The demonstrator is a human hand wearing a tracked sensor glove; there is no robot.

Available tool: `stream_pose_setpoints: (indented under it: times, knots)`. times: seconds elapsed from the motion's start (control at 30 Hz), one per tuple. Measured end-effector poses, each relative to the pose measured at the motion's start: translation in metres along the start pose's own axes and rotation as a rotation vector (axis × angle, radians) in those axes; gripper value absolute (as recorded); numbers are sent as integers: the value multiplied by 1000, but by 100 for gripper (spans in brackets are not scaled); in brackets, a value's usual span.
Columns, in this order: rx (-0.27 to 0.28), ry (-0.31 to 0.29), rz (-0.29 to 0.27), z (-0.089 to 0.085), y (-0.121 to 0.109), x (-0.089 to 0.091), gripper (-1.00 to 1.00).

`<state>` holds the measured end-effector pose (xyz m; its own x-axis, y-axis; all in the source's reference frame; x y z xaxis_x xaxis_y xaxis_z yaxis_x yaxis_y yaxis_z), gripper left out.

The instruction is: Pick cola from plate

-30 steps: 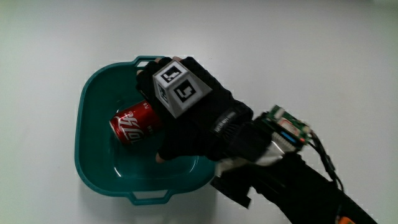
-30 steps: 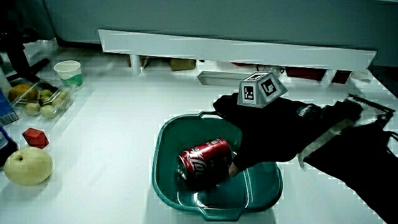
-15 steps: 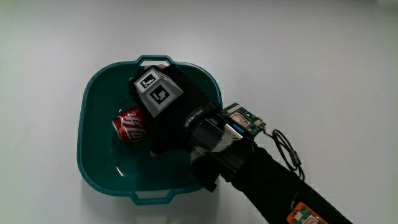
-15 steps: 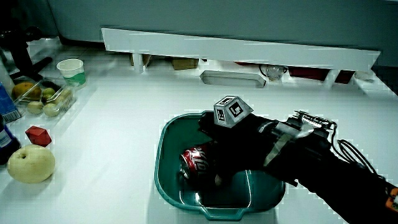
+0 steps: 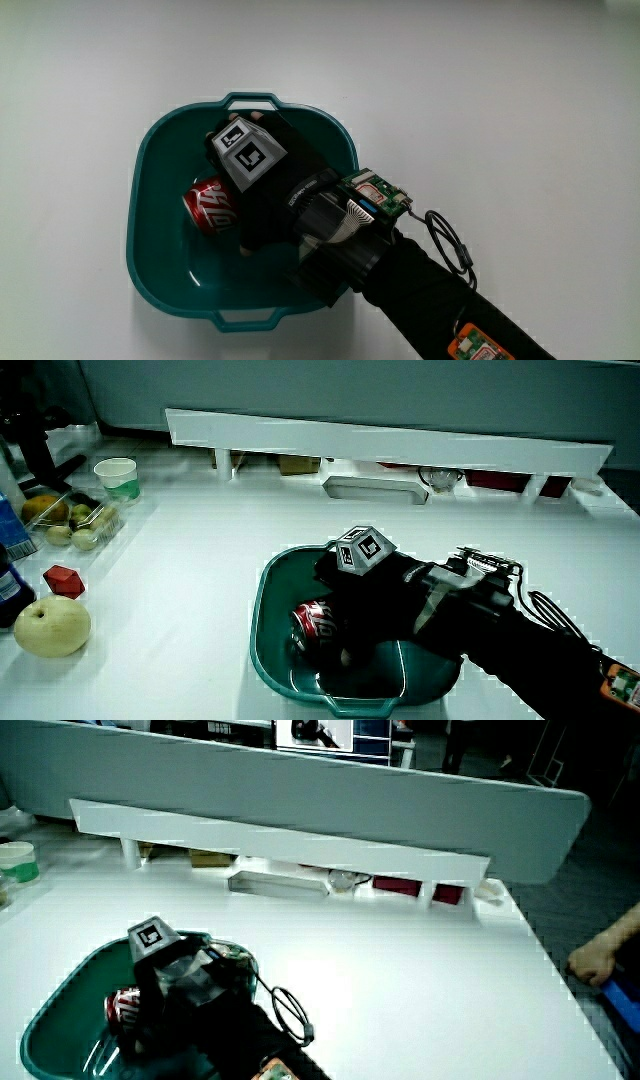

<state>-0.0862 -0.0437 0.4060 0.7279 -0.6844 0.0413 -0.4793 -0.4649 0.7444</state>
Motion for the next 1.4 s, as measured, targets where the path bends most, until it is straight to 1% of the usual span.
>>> stream_pose_setpoints:
  times: [0.03, 0.07, 0.13, 0.17, 0.2, 0.27, 0.3, 0.33, 0.37, 0.4, 0.43, 0.47, 0.5, 0.53, 0.57, 0.6, 0.63, 0.67, 0.73, 0.77, 0.8, 0.83, 0.87, 0.9, 0.93, 0.97, 1.0, 1.07, 1.1, 1.13, 1.17, 1.2, 1.23, 1.3, 1.37, 1.4]
  knots:
    - [0, 1, -1, -1, 0, 0, 20]
    - [17, 0, -2, 0, 0, 1, 25]
    - [13, 11, 20, -2, 1, 1, 35]
    - [27, 18, 28, -1, 1, 1, 40]
    - [28, 14, 22, -1, 0, 1, 45]
    - [32, 16, 32, -1, 0, 0, 55]
    - [22, 1, 19, -2, 2, -1, 60]
    - [33, 3, 28, -2, 3, -1, 65]
    - [26, 0, 30, -2, 2, -2, 70]
    - [56, -4, 29, -1, 1, -2, 75]
    - [59, -6, 26, -1, 2, -2, 80]
    - [65, -11, 40, -1, 1, -3, 85]
    - [74, -18, 27, -1, 0, -3, 90]
    - [98, -23, 15, 0, -2, -3, 95]
    - [83, -14, 37, -2, 0, -3, 100]
    - [93, -27, 19, -1, -2, -3, 100]
    - [94, -20, 32, -1, -1, -4, 100]
    - [114, -31, 34, -1, -3, -4, 100]
    - [111, -27, 33, -2, -3, -4, 100]
    - [126, -28, 39, -2, -5, -4, 100]
    - [145, -34, 23, -1, -7, -3, 100]
    - [131, -23, 36, -1, -6, -2, 100]
    - [139, -13, 45, 0, -8, 0, 100]
    - [149, -12, 34, 1, -11, 1, 100]
    - [167, 6, 52, 4, -15, 3, 100]
    - [171, 21, 51, 6, -17, 5, 100]
    - [193, 25, 54, 10, -22, 7, 100]
    - [200, 37, 54, 14, -27, 10, 100]
    - [241, 47, 55, 18, -33, 12, 100]
    - [237, 55, 61, 19, -36, 14, 100]
    - [253, 55, 50, 21, -40, 16, 100]
    - [270, 74, 68, 23, -44, 19, 100]
    - [255, 84, 65, 24, -45, 21, 100]
    - [288, 103, 65, 27, -52, 25, 100]
    - [292, 114, 53, 27, -55, 30, 100]
    - [288, 129, 59, 25, -56, 32, 100]
